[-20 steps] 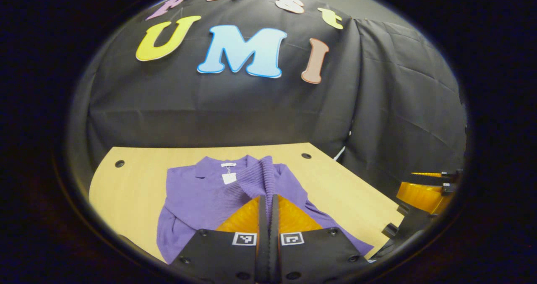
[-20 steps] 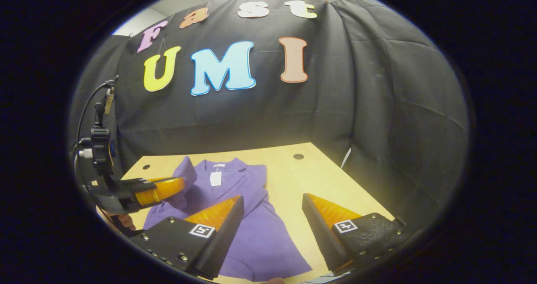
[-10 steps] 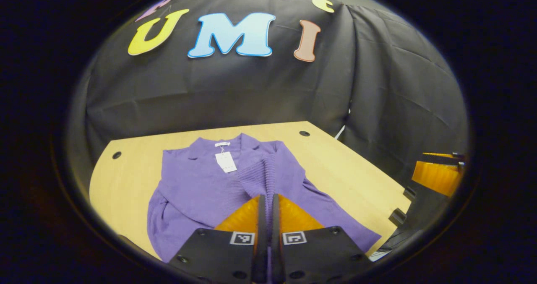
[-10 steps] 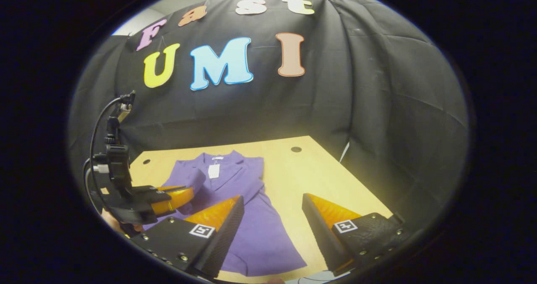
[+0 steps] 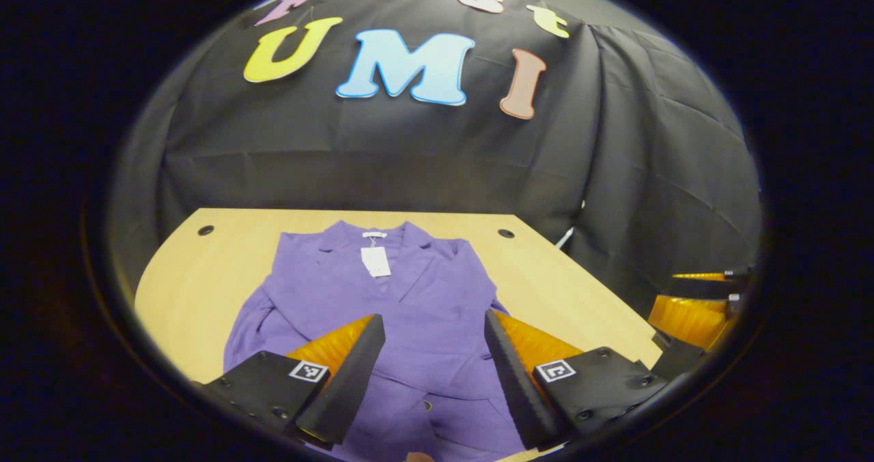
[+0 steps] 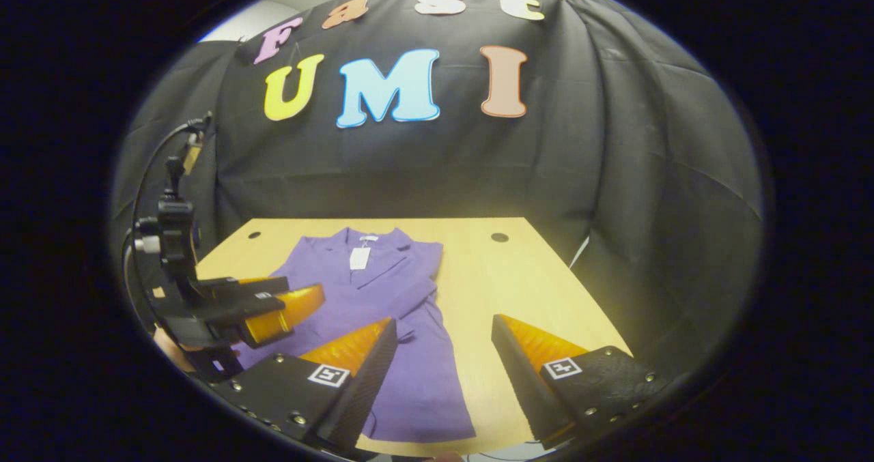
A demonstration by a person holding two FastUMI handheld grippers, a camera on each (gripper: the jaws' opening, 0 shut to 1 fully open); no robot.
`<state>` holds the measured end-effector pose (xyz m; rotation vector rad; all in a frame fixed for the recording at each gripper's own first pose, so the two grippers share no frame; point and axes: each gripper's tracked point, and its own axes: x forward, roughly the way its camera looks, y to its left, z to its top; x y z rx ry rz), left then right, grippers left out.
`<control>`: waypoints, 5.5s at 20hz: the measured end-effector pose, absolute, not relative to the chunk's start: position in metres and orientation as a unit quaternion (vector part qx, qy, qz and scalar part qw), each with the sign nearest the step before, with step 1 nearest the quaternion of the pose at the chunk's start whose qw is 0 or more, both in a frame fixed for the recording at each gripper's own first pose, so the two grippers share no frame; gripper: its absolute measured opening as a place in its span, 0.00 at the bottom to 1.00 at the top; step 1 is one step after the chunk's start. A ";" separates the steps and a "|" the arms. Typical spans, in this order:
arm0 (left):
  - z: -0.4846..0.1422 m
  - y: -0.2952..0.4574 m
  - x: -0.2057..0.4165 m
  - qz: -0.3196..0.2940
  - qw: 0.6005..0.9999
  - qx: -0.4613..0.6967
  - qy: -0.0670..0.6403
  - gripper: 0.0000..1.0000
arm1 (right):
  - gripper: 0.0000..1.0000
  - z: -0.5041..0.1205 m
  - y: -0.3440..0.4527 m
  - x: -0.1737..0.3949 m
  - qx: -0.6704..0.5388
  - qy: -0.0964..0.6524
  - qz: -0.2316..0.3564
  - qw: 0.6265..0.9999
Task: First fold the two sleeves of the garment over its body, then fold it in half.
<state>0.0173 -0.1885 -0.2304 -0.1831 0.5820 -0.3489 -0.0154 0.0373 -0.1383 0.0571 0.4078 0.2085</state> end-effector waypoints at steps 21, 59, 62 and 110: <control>-0.312 0.065 -0.122 -0.033 0.914 -0.077 0.398 0.96 | 0.88 -0.299 0.026 -0.065 0.157 0.374 0.013 0.914; -0.352 -0.003 -0.159 -0.098 0.867 -0.088 0.481 0.08 | 0.06 -0.317 0.107 -0.087 0.102 0.455 0.045 0.884; -0.320 -0.002 -0.140 -0.095 0.872 -0.129 0.463 0.08 | 0.02 -0.280 0.109 -0.076 0.124 0.435 0.062 0.889; -0.326 0.002 0.329 -0.004 0.963 0.002 0.271 0.12 | 0.02 -0.212 0.154 0.393 0.110 0.285 0.144 0.941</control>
